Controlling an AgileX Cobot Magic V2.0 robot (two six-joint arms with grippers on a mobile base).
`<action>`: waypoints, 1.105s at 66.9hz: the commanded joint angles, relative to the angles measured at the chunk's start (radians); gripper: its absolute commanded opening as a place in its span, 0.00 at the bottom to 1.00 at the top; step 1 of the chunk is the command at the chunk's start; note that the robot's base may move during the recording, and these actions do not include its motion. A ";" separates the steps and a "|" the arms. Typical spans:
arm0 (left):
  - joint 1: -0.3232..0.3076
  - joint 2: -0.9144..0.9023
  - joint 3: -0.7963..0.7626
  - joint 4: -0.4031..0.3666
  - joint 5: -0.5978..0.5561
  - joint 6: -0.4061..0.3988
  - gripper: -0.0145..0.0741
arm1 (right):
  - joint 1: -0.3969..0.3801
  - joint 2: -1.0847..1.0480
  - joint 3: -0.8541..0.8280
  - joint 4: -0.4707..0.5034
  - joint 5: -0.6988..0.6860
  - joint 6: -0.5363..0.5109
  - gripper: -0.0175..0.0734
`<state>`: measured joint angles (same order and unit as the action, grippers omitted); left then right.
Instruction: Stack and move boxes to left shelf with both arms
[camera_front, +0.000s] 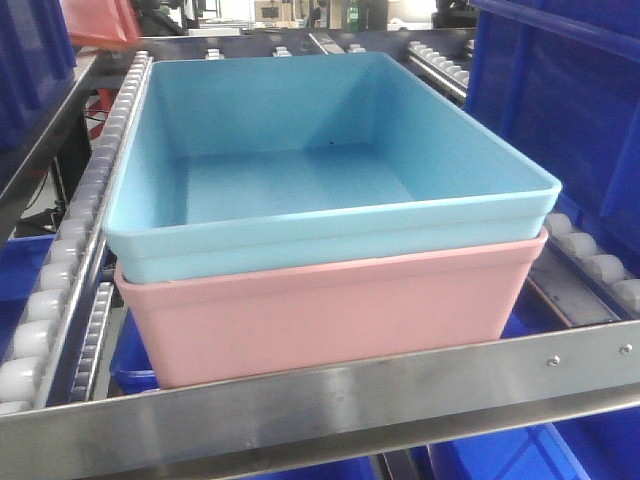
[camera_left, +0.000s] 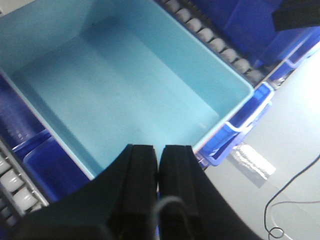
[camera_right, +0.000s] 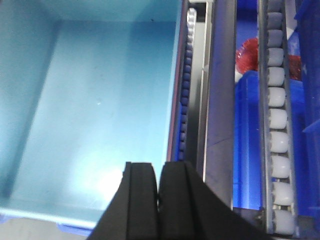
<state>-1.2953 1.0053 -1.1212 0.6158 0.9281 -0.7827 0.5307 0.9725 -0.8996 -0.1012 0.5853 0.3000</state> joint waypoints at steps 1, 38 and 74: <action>-0.065 -0.082 0.032 0.091 -0.068 -0.057 0.16 | 0.012 -0.077 0.026 0.001 -0.117 -0.010 0.25; -0.279 -0.241 0.245 0.141 -0.290 -0.064 0.16 | 0.060 -0.402 0.480 -0.013 -0.458 -0.018 0.25; -0.279 -0.241 0.245 0.152 -0.294 -0.064 0.16 | 0.060 -0.419 0.518 -0.032 -0.438 -0.018 0.25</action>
<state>-1.5680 0.7685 -0.8483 0.7269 0.6967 -0.8399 0.5902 0.5551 -0.3526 -0.1207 0.2243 0.2896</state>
